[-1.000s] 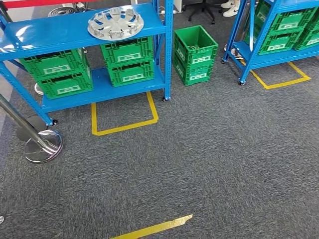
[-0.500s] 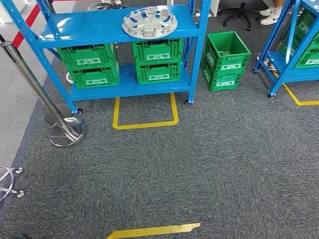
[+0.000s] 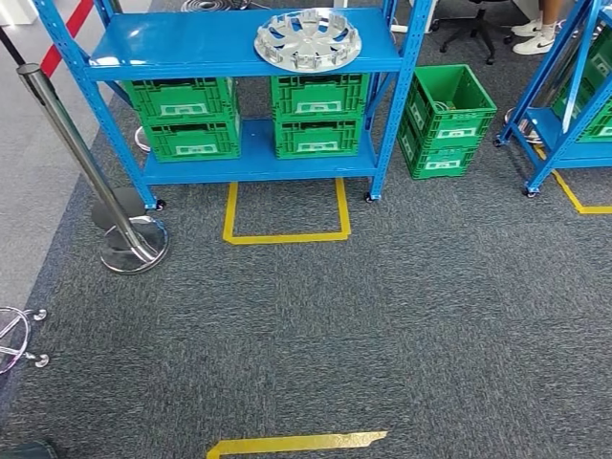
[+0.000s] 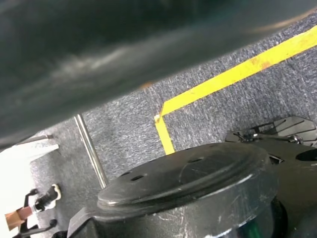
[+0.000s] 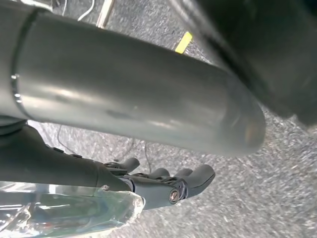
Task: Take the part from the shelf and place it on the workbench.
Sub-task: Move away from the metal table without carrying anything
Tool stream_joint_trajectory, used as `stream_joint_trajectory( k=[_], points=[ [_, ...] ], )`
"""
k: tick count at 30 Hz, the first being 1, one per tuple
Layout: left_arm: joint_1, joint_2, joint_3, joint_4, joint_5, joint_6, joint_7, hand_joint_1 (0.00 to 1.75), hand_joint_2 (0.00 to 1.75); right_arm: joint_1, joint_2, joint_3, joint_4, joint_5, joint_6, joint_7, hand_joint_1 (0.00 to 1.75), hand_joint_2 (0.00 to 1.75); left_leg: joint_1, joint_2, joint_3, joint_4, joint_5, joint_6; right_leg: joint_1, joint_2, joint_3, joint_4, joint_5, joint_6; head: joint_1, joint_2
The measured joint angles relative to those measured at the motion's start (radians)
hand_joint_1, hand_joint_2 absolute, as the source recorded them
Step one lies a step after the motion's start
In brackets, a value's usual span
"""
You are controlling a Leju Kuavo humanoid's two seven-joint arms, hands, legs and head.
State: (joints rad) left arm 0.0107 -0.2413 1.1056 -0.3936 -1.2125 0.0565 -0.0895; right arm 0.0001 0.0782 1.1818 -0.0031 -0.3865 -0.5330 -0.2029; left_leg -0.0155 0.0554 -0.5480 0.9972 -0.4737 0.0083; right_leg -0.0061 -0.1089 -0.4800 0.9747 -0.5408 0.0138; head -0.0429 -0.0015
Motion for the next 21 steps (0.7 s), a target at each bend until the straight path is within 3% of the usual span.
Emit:
stream_joint_trajectory(
  k=[16, 17, 19, 21],
  points=[
    [-0.001, -0.020, 0.054, -0.030, 0.042, -0.018, -0.084, 0.00, 0.00, 0.000, 0.000, -0.027, -0.001, -0.013, 0.018, -0.005, 0.00, 0.00, 0.004, 0.000, 0.004, 0.000, 0.000, 0.000, 0.002, 0.000, 0.003, 0.001, -0.003, 0.005, -0.001, 0.000],
    [-0.001, -0.021, 0.057, -0.033, 0.043, -0.015, -0.087, 0.00, 0.00, 0.000, 0.000, -0.030, -0.001, -0.013, 0.018, -0.005, 0.00, 0.00, 0.003, 0.000, 0.003, 0.000, -0.002, 0.003, 0.001, -0.001, 0.008, -0.002, 0.000, 0.008, -0.001, 0.000],
    [-0.002, -0.023, 0.067, -0.037, 0.044, -0.007, -0.093, 0.00, 0.00, 0.000, 0.000, -0.033, -0.002, -0.014, 0.019, -0.006, 0.00, 0.00, 0.003, -0.004, 0.006, -0.014, -0.008, 0.021, -0.002, -0.001, 0.017, 0.007, 0.016, 0.024, -0.002, 0.000],
    [-0.003, -0.025, 0.074, -0.041, 0.044, 0.000, -0.096, 0.00, 0.00, 0.000, 0.000, -0.035, -0.004, -0.014, 0.020, -0.006, 0.00, 0.00, 0.008, -0.012, 0.022, -0.036, -0.005, 0.042, -0.005, 0.033, 0.010, 0.041, 0.012, 0.035, -0.001, 0.000]
  ],
)
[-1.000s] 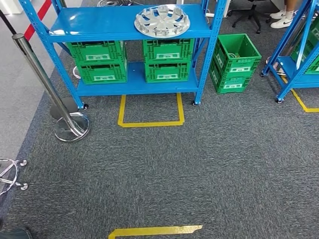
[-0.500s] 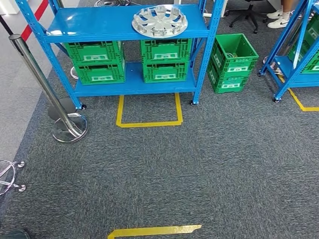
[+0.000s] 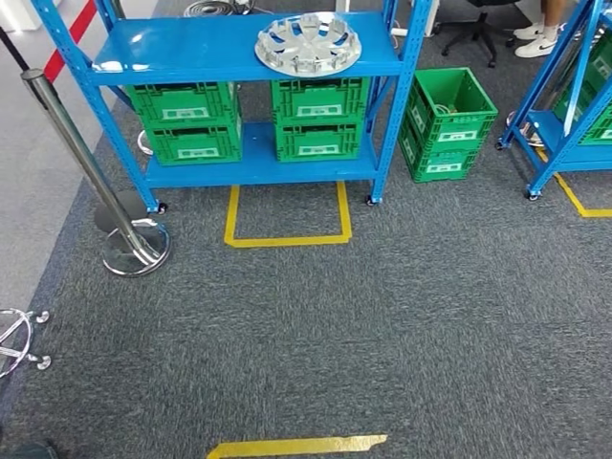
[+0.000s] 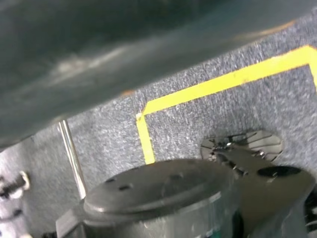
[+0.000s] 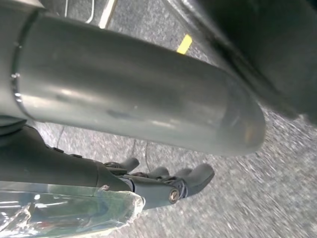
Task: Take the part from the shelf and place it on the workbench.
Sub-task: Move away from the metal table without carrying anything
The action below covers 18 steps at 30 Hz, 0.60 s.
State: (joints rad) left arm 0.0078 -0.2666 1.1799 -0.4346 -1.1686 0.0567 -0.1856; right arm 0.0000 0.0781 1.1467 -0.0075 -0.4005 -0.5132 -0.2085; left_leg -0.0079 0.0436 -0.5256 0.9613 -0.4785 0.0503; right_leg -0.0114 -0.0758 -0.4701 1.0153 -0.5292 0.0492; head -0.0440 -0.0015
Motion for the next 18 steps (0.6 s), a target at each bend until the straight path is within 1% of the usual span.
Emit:
stream_joint_trajectory(
  k=[1, 2, 3, 4, 5, 6, 7, 8, 9, 10, 11, 12, 13, 14, 15, 16, 17, 18],
  points=[
    [-0.001, -0.002, 0.002, -0.002, -0.001, 0.003, -0.001, 0.00, 0.00, 0.000, 0.000, 0.000, -0.001, 0.000, 0.000, 0.001, 0.00, 0.00, 0.003, -0.006, 0.008, -0.006, 0.005, 0.004, -0.001, 0.026, -0.016, 0.032, -0.022, -0.002, 0.002, 0.000],
    [-0.003, -0.003, 0.004, -0.003, -0.002, 0.006, -0.001, 0.00, 0.00, 0.000, -0.001, -0.001, -0.001, 0.000, 0.000, 0.002, 0.00, 0.00, 0.004, -0.011, 0.012, -0.008, 0.008, 0.004, -0.003, 0.053, -0.045, 0.082, -0.052, -0.005, 0.006, 0.000],
    [-0.005, -0.004, 0.005, -0.004, -0.004, 0.008, -0.002, 0.00, 0.00, 0.000, -0.001, -0.002, -0.001, 0.000, 0.000, 0.004, 0.00, 0.00, 0.005, -0.017, 0.013, -0.007, 0.009, 0.002, -0.004, 0.068, -0.081, 0.142, -0.083, -0.007, 0.008, 0.000],
    [-0.006, -0.005, 0.006, -0.004, -0.006, 0.010, -0.002, 0.00, 0.00, 0.002, -0.002, -0.003, -0.001, 0.000, 0.000, 0.005, 0.00, 0.00, 0.005, -0.023, 0.013, -0.007, 0.007, -0.001, -0.006, 0.074, -0.118, 0.198, -0.106, -0.004, 0.010, 0.000],
    [-0.006, -0.005, 0.008, -0.004, -0.008, 0.011, -0.002, 0.00, 0.00, 0.003, -0.002, -0.005, -0.001, 0.000, 0.000, 0.006, 0.00, 0.00, 0.007, -0.029, 0.015, -0.007, 0.005, -0.005, -0.008, 0.076, -0.146, 0.230, -0.111, 0.001, 0.010, 0.000],
    [-0.006, -0.006, 0.010, -0.004, -0.009, 0.012, -0.002, 0.00, 0.00, 0.004, -0.003, -0.006, -0.002, 0.000, 0.000, 0.007, 0.00, 0.00, 0.010, -0.035, 0.019, -0.005, 0.002, -0.011, -0.011, 0.076, -0.156, 0.228, -0.095, 0.009, 0.010, 0.000],
    [-0.005, -0.006, 0.013, -0.004, -0.010, 0.012, -0.002, 0.00, 0.00, 0.005, -0.004, -0.008, -0.002, 0.000, 0.000, 0.007, 0.00, 0.00, 0.015, -0.039, 0.024, -0.003, -0.001, -0.019, -0.016, 0.076, -0.147, 0.187, -0.057, 0.017, 0.010, 0.000],
    [-0.005, -0.006, 0.016, -0.004, -0.011, 0.012, -0.002, 0.00, 0.00, 0.005, -0.004, -0.008, -0.002, 0.000, 0.000, 0.007, 0.00, 0.00, 0.021, -0.043, 0.030, 0.001, -0.007, -0.031, -0.023, 0.077, -0.125, 0.122, -0.012, 0.027, 0.010, 0.000],
    [-0.005, -0.006, 0.019, -0.006, -0.013, 0.013, -0.002, 0.00, 0.00, 0.005, -0.004, -0.009, -0.003, 0.000, 0.000, 0.006, 0.00, 0.00, 0.024, -0.046, 0.034, 0.007, -0.013, -0.042, -0.026, 0.081, -0.104, 0.064, 0.015, 0.034, 0.014, 0.000],
    [-0.006, -0.005, 0.021, -0.007, -0.016, 0.013, -0.002, 0.00, 0.00, 0.004, -0.005, -0.009, -0.004, 0.001, 0.001, 0.006, 0.00, 0.00, 0.025, -0.048, 0.034, 0.014, -0.020, -0.053, -0.028, 0.086, -0.090, 0.022, 0.027, 0.030, 0.019, 0.000],
    [-0.006, -0.005, 0.023, -0.009, -0.019, 0.014, -0.002, 0.00, 0.00, 0.004, -0.005, -0.010, -0.005, 0.001, 0.001, 0.006, 0.00, 0.00, 0.024, -0.049, 0.032, 0.019, -0.025, -0.061, -0.028, 0.090, -0.083, 0.004, 0.028, 0.021, 0.022, 0.000],
    [-0.007, -0.004, 0.024, -0.011, -0.022, 0.014, -0.002, 0.00, 0.00, 0.004, -0.004, -0.011, -0.006, 0.001, 0.001, 0.006, 0.00, 0.00, 0.023, -0.051, 0.029, 0.023, -0.028, -0.066, -0.026, 0.092, -0.086, 0.006, 0.018, 0.007, 0.024, 0.000],
    [-0.007, -0.005, 0.024, -0.013, -0.025, 0.015, -0.002, 0.00, 0.00, 0.005, -0.005, -0.012, -0.006, 0.002, 0.002, 0.006, 0.00, 0.00, 0.023, -0.051, 0.027, 0.025, -0.031, -0.070, -0.026, 0.092, -0.084, 0.009, 0.018, -0.009, 0.023, 0.000],
    [-0.007, -0.005, 0.025, -0.014, -0.027, 0.015, -0.002, 0.00, 0.00, 0.007, -0.005, -0.013, -0.007, 0.002, 0.002, 0.007, 0.00, 0.00, 0.025, -0.051, 0.027, 0.030, -0.033, -0.073, -0.026, 0.091, -0.081, 0.011, 0.020, -0.015, 0.020, 0.000],
    [-0.007, -0.005, 0.026, -0.014, -0.029, 0.016, -0.002, 0.00, 0.00, 0.008, -0.005, -0.014, -0.008, 0.003, 0.002, 0.007, 0.00, 0.00, 0.026, -0.049, 0.021, 0.048, -0.037, -0.078, -0.026, 0.090, -0.077, 0.013, 0.017, -0.021, 0.019, 0.000],
    [-0.008, -0.005, 0.027, -0.014, -0.031, 0.017, -0.003, 0.00, 0.00, 0.007, -0.005, -0.015, -0.008, 0.003, 0.002, 0.008, 0.00, 0.00, 0.027, -0.048, 0.002, 0.084, -0.050, -0.082, -0.024, 0.089, -0.071, 0.013, 0.014, -0.026, 0.018, 0.000],
    [-0.010, -0.005, 0.028, -0.014, -0.033, 0.019, -0.003, 0.00, 0.00, 0.006, -0.005, -0.016, -0.009, 0.003, 0.002, 0.008, 0.00, 0.00, 0.027, -0.046, -0.029, 0.140, -0.070, -0.085, -0.022, 0.087, -0.067, 0.012, 0.010, -0.031, 0.016, 0.000],
    [-0.010, -0.005, 0.029, -0.014, -0.035, 0.022, -0.004, 0.00, 0.00, 0.005, -0.005, -0.016, -0.009, 0.003, 0.001, 0.008, 0.00, 0.00, 0.027, -0.046, -0.072, 0.210, -0.098, -0.085, -0.019, 0.085, -0.063, 0.012, 0.005, -0.035, 0.016, 0.000]
  ],
)
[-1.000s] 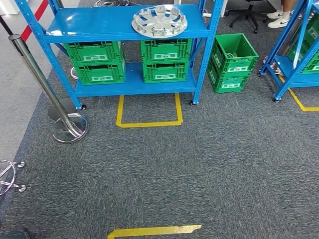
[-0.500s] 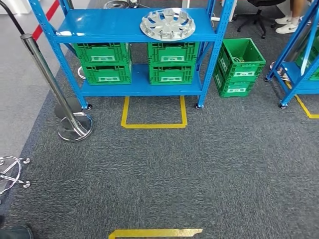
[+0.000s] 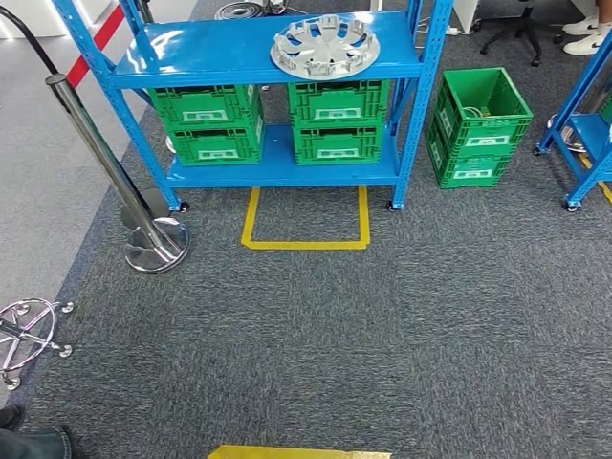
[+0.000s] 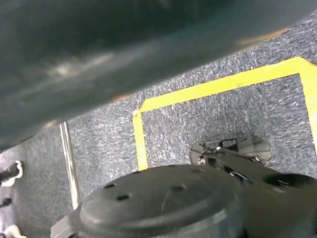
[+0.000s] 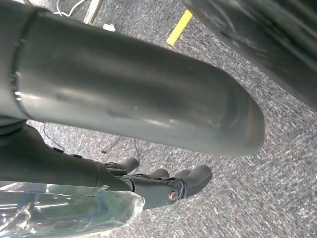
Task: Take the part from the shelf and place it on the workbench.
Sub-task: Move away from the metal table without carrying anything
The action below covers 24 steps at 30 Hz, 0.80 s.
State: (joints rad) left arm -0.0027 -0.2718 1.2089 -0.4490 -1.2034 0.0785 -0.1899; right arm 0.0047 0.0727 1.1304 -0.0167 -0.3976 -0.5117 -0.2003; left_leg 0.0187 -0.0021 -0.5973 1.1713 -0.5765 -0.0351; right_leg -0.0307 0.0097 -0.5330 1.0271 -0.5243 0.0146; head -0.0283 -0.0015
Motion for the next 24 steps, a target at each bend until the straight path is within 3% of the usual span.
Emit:
stream_joint_trajectory(
  k=[2, 3, 5, 6, 7, 9, 12, 13, 16, 18, 19, 20, 21, 22, 24],
  points=[
    [0.001, 0.000, 0.001, 0.000, -0.001, 0.004, -0.002, 0.00, 0.00, 0.000, 0.000, -0.001, -0.001, 0.000, 0.000, 0.000, 0.00, 0.00, -0.003, 0.000, -0.077, 0.111, -0.038, 0.007, 0.008, -0.001, 0.010, 0.000, -0.011, -0.006, 0.000, 0.000],
    [0.003, -0.001, 0.002, 0.000, -0.002, 0.005, -0.002, 0.00, 0.00, 0.001, 0.000, -0.001, -0.001, 0.000, 0.000, 0.000, 0.00, 0.00, -0.007, 0.000, -0.096, 0.123, -0.031, 0.014, 0.013, -0.001, 0.018, 0.000, -0.018, -0.008, 0.000, 0.000],
    [0.005, -0.001, 0.005, 0.000, -0.003, 0.007, -0.004, 0.00, 0.00, 0.001, 0.000, -0.002, -0.001, 0.000, 0.000, 0.000, 0.00, 0.00, -0.021, 0.000, -0.083, 0.047, 0.039, 0.040, 0.025, 0.000, 0.040, -0.002, -0.033, -0.011, -0.002, 0.000],
    [0.005, 0.000, 0.007, -0.001, -0.004, 0.007, -0.005, 0.00, 0.00, 0.001, 0.001, -0.003, -0.002, 0.000, 0.000, 0.000, 0.00, 0.00, -0.034, 0.000, -0.064, -0.016, 0.085, 0.061, 0.029, 0.000, 0.049, -0.005, -0.041, -0.013, -0.001, 0.000],
    [0.005, 0.000, 0.009, -0.002, -0.005, 0.008, -0.006, 0.00, 0.00, 0.001, 0.001, -0.003, -0.004, 0.001, 0.000, 0.000, 0.00, 0.00, -0.044, 0.001, -0.045, -0.072, 0.113, 0.082, 0.032, 0.000, 0.057, -0.009, -0.048, -0.013, 0.002, 0.000],
    [0.005, -0.001, 0.013, -0.006, -0.007, 0.009, -0.008, 0.00, 0.00, 0.000, 0.002, -0.003, -0.006, 0.003, 0.002, 0.001, 0.00, 0.00, -0.058, 0.000, -0.020, -0.137, 0.129, 0.105, 0.034, -0.003, 0.070, -0.018, -0.055, -0.009, 0.007, 0.000],
    [0.008, -0.007, 0.017, -0.011, -0.010, 0.009, -0.012, 0.00, 0.00, -0.002, -0.001, -0.004, -0.008, 0.006, 0.005, 0.006, 0.00, 0.00, -0.053, -0.002, 0.018, -0.178, 0.129, 0.103, 0.035, -0.010, 0.087, -0.007, -0.045, 0.006, 0.007, 0.000],
    [0.008, -0.009, 0.018, -0.012, -0.011, 0.009, -0.013, 0.00, 0.00, -0.004, -0.002, -0.004, -0.009, 0.006, 0.006, 0.008, 0.00, 0.00, -0.049, -0.001, 0.032, -0.185, 0.129, 0.100, 0.035, -0.010, 0.073, 0.022, -0.047, 0.010, 0.009, 0.000],
    [0.007, -0.010, 0.019, -0.013, -0.011, 0.009, -0.013, 0.00, 0.00, -0.007, -0.006, -0.004, -0.011, 0.008, 0.009, 0.014, 0.00, 0.00, -0.044, 0.000, 0.059, -0.191, 0.111, 0.095, 0.032, -0.009, -0.041, 0.187, -0.100, 0.024, 0.016, 0.000],
    [0.008, -0.011, 0.020, -0.013, -0.011, 0.009, -0.013, 0.00, 0.00, -0.003, -0.009, -0.004, -0.012, 0.010, 0.011, 0.016, 0.00, 0.00, -0.044, -0.001, 0.078, -0.191, 0.092, 0.091, 0.029, -0.009, -0.103, 0.236, -0.141, 0.031, 0.016, 0.000],
    [0.008, -0.011, 0.020, -0.013, -0.011, 0.009, -0.013, 0.00, 0.00, -0.001, -0.010, -0.004, -0.012, 0.010, 0.011, 0.017, 0.00, 0.00, -0.043, -0.002, 0.091, -0.191, 0.082, 0.089, 0.028, -0.010, -0.113, 0.218, -0.133, 0.033, 0.016, 0.000],
    [0.008, -0.012, 0.021, -0.013, -0.011, 0.009, -0.013, 0.00, 0.00, -0.001, -0.011, -0.004, -0.012, 0.011, 0.012, 0.017, 0.00, 0.00, -0.043, -0.002, 0.106, -0.190, 0.071, 0.086, 0.027, -0.010, -0.110, 0.172, -0.098, 0.034, 0.016, 0.000],
    [0.008, -0.012, 0.021, -0.014, -0.011, 0.009, -0.013, 0.00, 0.00, 0.000, -0.013, -0.004, -0.012, 0.011, 0.012, 0.017, 0.00, 0.00, -0.043, -0.001, 0.120, -0.190, 0.059, 0.082, 0.027, -0.011, -0.098, 0.112, -0.042, 0.035, 0.016, 0.000],
    [0.008, -0.012, 0.021, -0.014, -0.011, 0.009, -0.013, 0.00, 0.00, 0.000, -0.014, -0.004, -0.012, 0.011, 0.012, 0.017, 0.00, 0.00, -0.044, -0.001, 0.134, -0.189, 0.046, 0.078, 0.027, -0.014, -0.086, 0.060, 0.002, 0.032, 0.017, 0.000],
    [0.008, -0.012, 0.022, -0.015, -0.012, 0.009, -0.014, 0.00, 0.00, 0.000, -0.015, -0.004, -0.013, 0.011, 0.012, 0.018, 0.00, 0.00, -0.046, 0.000, 0.148, -0.186, 0.026, 0.068, 0.029, -0.017, -0.068, 0.008, 0.047, 0.013, 0.018, 0.000]
  ],
)
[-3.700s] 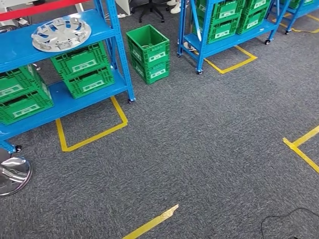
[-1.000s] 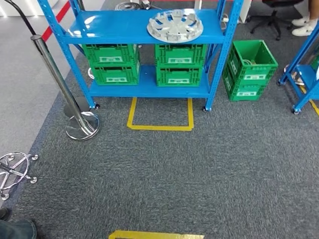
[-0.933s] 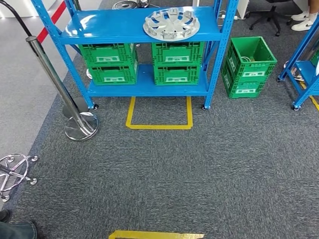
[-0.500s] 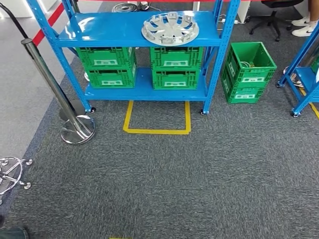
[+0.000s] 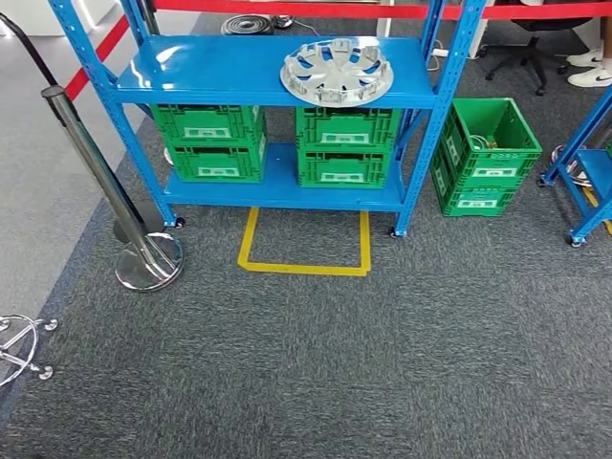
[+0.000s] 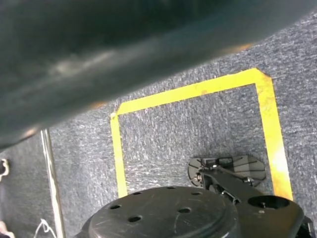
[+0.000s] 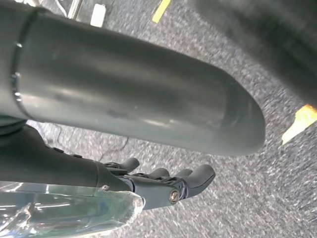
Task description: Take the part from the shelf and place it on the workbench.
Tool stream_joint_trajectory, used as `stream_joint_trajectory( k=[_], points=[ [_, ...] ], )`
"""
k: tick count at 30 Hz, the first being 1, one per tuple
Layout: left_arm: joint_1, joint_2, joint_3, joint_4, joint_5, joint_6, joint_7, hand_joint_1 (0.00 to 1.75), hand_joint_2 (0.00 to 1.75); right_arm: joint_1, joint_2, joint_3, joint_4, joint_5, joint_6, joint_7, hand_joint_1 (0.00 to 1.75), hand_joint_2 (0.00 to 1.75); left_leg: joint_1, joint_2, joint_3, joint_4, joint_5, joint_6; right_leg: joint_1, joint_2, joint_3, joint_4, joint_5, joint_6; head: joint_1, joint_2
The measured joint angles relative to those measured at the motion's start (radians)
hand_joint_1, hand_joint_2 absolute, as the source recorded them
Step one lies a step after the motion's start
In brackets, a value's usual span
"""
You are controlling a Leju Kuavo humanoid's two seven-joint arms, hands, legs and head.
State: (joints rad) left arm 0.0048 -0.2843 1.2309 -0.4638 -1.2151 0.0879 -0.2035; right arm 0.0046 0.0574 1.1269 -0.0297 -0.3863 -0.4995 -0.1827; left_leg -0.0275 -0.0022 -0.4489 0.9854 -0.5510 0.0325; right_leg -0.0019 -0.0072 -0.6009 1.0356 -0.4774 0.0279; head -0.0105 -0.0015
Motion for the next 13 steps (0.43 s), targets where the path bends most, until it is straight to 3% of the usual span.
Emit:
stream_joint_trajectory(
  k=[2, 4, 5, 7, 9, 10, 11, 12, 13],
  points=[
    [-0.001, 0.001, 0.000, -0.002, -0.002, 0.000, 0.000, 0.00, 0.00, 0.000, -0.001, 0.000, -0.002, -0.001, 0.000, 0.002, 0.00, 0.00, -0.001, 0.000, 0.009, 0.008, -0.007, -0.009, 0.000, 0.003, 0.011, -0.003, -0.009, -0.022, 0.001, 0.000],
    [-0.002, 0.001, 0.001, -0.006, -0.007, 0.001, -0.002, 0.00, 0.00, -0.001, -0.002, 0.000, -0.004, -0.001, 0.000, 0.003, 0.00, 0.00, 0.000, 0.000, -0.008, 0.057, -0.013, -0.020, -0.005, 0.005, 0.029, -0.008, -0.016, -0.036, -0.002, 0.000],
    [-0.003, 0.001, 0.001, -0.008, -0.009, 0.001, -0.003, 0.00, 0.00, -0.001, -0.002, 0.000, -0.005, 0.000, 0.000, 0.004, 0.00, 0.00, 0.003, 0.000, -0.036, 0.104, -0.024, -0.027, -0.007, 0.005, 0.041, -0.010, -0.022, -0.041, -0.004, 0.000],
    [-0.003, 0.000, 0.002, -0.010, -0.013, 0.001, -0.005, 0.00, 0.00, -0.001, -0.003, 0.000, -0.007, 0.002, 0.000, 0.008, 0.00, 0.00, 0.014, 0.000, -0.122, 0.222, -0.066, -0.041, -0.008, 0.005, 0.058, -0.011, -0.036, -0.045, -0.008, 0.000],
    [-0.003, 0.000, 0.004, -0.011, -0.017, 0.000, -0.007, 0.00, 0.00, 0.000, -0.003, 0.000, -0.008, 0.003, 0.000, 0.010, 0.00, 0.00, 0.023, 0.000, -0.195, 0.292, -0.102, -0.050, -0.009, 0.006, 0.078, -0.011, -0.055, -0.044, -0.008, 0.000],
    [-0.003, 0.000, 0.006, -0.012, -0.018, 0.000, -0.008, 0.00, 0.00, 0.001, -0.003, 0.000, -0.009, 0.003, 0.000, 0.011, 0.00, 0.00, 0.026, 0.000, -0.213, 0.287, -0.098, -0.051, -0.009, 0.007, 0.091, -0.011, -0.066, -0.042, -0.008, 0.000],
    [-0.002, 0.000, 0.007, -0.013, -0.019, 0.000, -0.009, 0.00, 0.00, 0.002, -0.003, 0.000, -0.009, 0.003, 0.000, 0.011, 0.00, 0.00, 0.027, 0.000, -0.217, 0.256, -0.074, -0.050, -0.009, 0.008, 0.106, -0.012, -0.078, -0.040, -0.009, 0.000],
    [-0.002, 0.000, 0.009, -0.014, -0.019, 0.000, -0.010, 0.00, 0.00, 0.002, -0.003, 0.000, -0.010, 0.003, 0.000, 0.011, 0.00, 0.00, 0.027, 0.001, -0.211, 0.206, -0.027, -0.046, -0.009, 0.009, 0.119, -0.013, -0.090, -0.037, -0.009, 0.000],
    [-0.001, 0.000, 0.010, -0.015, -0.019, 0.000, -0.010, 0.00, 0.00, 0.002, -0.003, 0.000, -0.010, 0.003, 0.000, 0.011, 0.00, 0.00, 0.027, 0.001, -0.207, 0.178, -0.002, -0.044, -0.010, 0.009, 0.127, -0.013, -0.097, -0.035, -0.009, 0.000]
  ],
)
